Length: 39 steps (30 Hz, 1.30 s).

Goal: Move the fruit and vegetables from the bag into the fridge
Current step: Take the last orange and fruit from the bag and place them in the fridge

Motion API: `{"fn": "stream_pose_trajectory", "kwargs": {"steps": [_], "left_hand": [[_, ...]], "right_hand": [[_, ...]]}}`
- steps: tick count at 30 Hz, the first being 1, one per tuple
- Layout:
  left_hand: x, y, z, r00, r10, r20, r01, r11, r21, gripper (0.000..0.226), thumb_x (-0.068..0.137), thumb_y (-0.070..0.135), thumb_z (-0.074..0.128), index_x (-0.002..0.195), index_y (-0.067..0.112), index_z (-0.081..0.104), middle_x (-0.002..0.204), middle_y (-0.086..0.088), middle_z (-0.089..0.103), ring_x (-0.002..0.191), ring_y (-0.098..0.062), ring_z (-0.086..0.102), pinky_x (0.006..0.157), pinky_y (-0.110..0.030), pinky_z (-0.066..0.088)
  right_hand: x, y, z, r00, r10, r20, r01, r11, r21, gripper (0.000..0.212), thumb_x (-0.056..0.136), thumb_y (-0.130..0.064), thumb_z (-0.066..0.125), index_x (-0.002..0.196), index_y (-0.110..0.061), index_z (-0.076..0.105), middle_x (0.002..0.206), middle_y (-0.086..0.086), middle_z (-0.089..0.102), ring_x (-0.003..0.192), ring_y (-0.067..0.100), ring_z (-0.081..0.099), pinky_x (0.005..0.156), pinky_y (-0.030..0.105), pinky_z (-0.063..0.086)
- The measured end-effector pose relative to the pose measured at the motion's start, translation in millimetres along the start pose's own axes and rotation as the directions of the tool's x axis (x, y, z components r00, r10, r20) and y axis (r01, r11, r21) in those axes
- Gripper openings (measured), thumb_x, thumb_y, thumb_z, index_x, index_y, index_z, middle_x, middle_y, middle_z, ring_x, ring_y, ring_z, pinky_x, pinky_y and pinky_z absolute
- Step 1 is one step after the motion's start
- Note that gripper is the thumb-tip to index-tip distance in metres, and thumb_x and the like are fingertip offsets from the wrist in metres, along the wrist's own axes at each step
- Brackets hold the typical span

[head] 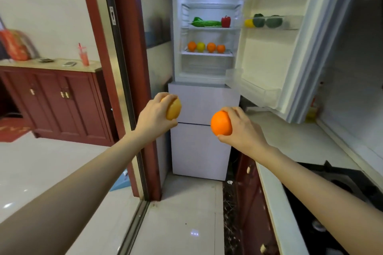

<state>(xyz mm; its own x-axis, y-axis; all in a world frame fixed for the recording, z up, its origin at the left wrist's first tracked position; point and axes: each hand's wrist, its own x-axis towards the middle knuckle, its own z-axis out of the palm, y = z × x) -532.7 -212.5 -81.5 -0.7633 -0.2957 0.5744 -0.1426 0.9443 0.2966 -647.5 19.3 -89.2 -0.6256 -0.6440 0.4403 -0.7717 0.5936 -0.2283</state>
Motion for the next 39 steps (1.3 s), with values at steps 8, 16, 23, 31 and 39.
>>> {"fn": "stream_pose_trajectory", "kwargs": {"steps": [8,16,23,31,39], "left_hand": [[116,-81,48,0.999,0.029,-0.041,-0.031,0.999,-0.037,0.069,0.069,0.030,0.072,0.131,0.029,0.040,0.136,0.005,0.040,0.106,-0.026,0.052,0.078,-0.040,0.052],[230,-151,79,0.997,0.065,-0.028,-0.067,0.995,-0.068,0.070,0.068,0.026,0.071,0.131,0.030,0.041,0.136,0.007,0.041,0.106,-0.025,0.051,0.075,-0.039,0.050],[316,-195,136,0.998,0.063,-0.010,-0.063,0.995,-0.082,0.068,0.071,0.027,0.071,0.132,0.030,0.041,0.136,0.006,0.041,0.109,-0.025,0.052,0.075,-0.040,0.051],[434,-210,194,0.998,0.056,-0.012,-0.057,0.996,-0.065,0.066,0.075,0.030,0.072,0.132,0.026,0.039,0.136,0.002,0.041,0.111,-0.024,0.050,0.084,-0.039,0.049],[532,-230,222,0.997,0.059,-0.052,-0.063,0.994,-0.086,0.067,0.075,0.026,0.072,0.134,0.025,0.039,0.135,0.003,0.038,0.110,-0.020,0.047,0.082,-0.036,0.046]], "right_hand": [[143,4,64,1.000,0.001,0.009,0.000,1.000,-0.018,0.071,0.072,-0.039,0.072,0.132,-0.029,0.035,0.132,-0.003,0.040,0.114,0.024,0.049,0.077,0.034,0.046],[277,19,88,0.998,0.043,-0.052,-0.045,0.998,-0.051,0.072,0.071,-0.037,0.074,0.132,-0.029,0.036,0.133,-0.003,0.041,0.113,0.026,0.050,0.076,0.031,0.042],[373,66,112,0.996,0.062,-0.069,-0.068,0.994,-0.088,0.073,0.071,-0.037,0.074,0.133,-0.028,0.036,0.133,-0.003,0.042,0.115,0.025,0.050,0.080,0.036,0.046],[505,130,147,0.995,0.045,-0.092,-0.049,0.998,-0.042,0.076,0.073,-0.038,0.074,0.137,-0.025,0.034,0.136,0.001,0.041,0.117,0.029,0.050,0.084,0.039,0.048],[644,166,201,0.991,0.048,-0.128,-0.036,0.995,0.089,0.075,0.069,-0.035,0.074,0.134,-0.024,0.039,0.133,0.004,0.042,0.110,0.031,0.052,0.083,0.045,0.049]]}}
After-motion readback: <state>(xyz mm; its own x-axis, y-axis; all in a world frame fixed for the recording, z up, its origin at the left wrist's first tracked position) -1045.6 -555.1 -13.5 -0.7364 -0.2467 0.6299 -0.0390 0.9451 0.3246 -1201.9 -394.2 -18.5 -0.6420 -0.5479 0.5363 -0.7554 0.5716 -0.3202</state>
